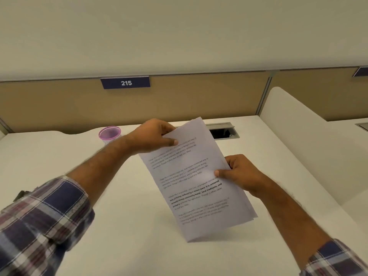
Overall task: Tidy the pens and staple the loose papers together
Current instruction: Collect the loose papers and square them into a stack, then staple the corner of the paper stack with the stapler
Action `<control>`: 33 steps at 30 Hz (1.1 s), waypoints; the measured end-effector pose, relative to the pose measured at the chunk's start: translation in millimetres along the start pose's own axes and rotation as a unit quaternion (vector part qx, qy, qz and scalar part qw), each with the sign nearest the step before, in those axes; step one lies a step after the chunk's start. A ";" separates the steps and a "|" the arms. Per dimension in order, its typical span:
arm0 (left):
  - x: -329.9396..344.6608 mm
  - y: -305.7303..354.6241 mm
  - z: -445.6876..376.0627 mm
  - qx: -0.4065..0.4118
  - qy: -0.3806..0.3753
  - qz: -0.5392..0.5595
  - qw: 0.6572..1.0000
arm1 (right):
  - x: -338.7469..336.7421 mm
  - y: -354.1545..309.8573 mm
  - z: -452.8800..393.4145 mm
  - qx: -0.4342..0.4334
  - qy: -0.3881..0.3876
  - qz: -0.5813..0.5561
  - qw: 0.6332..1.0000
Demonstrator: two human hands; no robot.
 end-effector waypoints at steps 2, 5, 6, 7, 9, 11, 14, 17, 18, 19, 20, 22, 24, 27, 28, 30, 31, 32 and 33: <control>2.6 -16.2 -7.0 -0.020 0.042 0.011 0.999 | -9.1 20.7 -11.3 0.026 0.021 -0.041 0.999; 19.4 -47.6 -11.1 -0.058 0.073 -0.043 0.995 | -16.0 59.8 -27.6 0.087 0.036 -0.068 0.993; 28.7 -59.6 -10.6 -0.072 0.070 -0.058 0.993 | -17.1 74.5 -31.6 0.109 0.043 -0.071 0.991; 38.6 -72.3 -8.8 -0.090 0.062 -0.062 0.992 | -17.3 87.5 -34.1 0.129 0.049 -0.071 0.988; 58.6 -94.3 -5.3 -0.120 0.037 -0.061 0.990 | -19.6 115.6 -39.4 0.160 0.071 -0.050 0.983; 75.7 -111.2 -4.2 -0.137 0.011 -0.063 0.988 | -22.3 139.8 -43.9 0.182 0.093 0.005 0.979; 88.8 -130.9 -8.3 -0.158 0.007 -0.052 0.986 | -25.5 158.3 -47.7 0.196 0.113 0.043 0.973; 90.4 -145.3 -17.8 -0.168 0.035 -0.059 0.983 | -26.6 160.3 -51.8 0.191 0.105 -0.007 0.976; 89.5 -149.1 -22.7 -0.169 0.046 -0.065 0.982 | -26.8 160.9 -52.9 0.191 0.101 -0.034 0.976; 88.4 -151.9 -28.3 -0.169 0.055 -0.072 0.981 | -27.1 161.5 -54.1 0.191 0.097 -0.060 0.975; 86.9 -154.1 -34.7 -0.166 0.065 -0.081 0.981 | -27.5 163.6 -56.0 0.194 0.096 -0.088 0.972; 82.8 -156.8 -49.0 -0.161 0.083 -0.096 0.979 | -28.6 168.1 -60.6 0.201 0.097 -0.126 0.966; 77.2 -160.3 -65.9 -0.159 0.092 -0.109 0.977 | -29.6 168.9 -64.9 0.200 0.096 -0.148 0.964; 72.1 -166.5 -94.8 -0.139 0.078 -0.153 0.975 | -29.8 169.1 -70.4 0.193 0.090 -0.178 0.961; 71.0 -170.6 -103.4 -0.136 0.072 -0.167 0.974 | -29.5 169.1 -71.5 0.190 0.087 -0.186 0.960; 69.1 -176.7 -117.9 -0.137 0.070 -0.179 0.972 | -29.2 172.2 -74.0 0.189 0.083 -0.201 0.958; 68.6 -177.7 -123.7 -0.139 0.069 -0.191 0.969 | -29.3 174.3 -74.8 0.188 0.082 -0.211 0.956; 69.8 -178.8 -128.9 -0.141 0.061 -0.205 0.967 | -29.7 176.3 -75.2 0.188 0.081 -0.221 0.954; 72.9 -181.7 -133.7 -0.145 0.044 -0.218 0.964 | -30.3 178.2 -75.5 0.188 0.079 -0.228 0.952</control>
Point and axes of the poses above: each hand's wrist, its own z-axis away from the middle knuckle, its own x-axis out of the palm, y = z × x, the point moved 7 cm from there along -z, towards the middle knuckle, and after that the axes turned 4 degrees about -z, right-handed, at the moved point
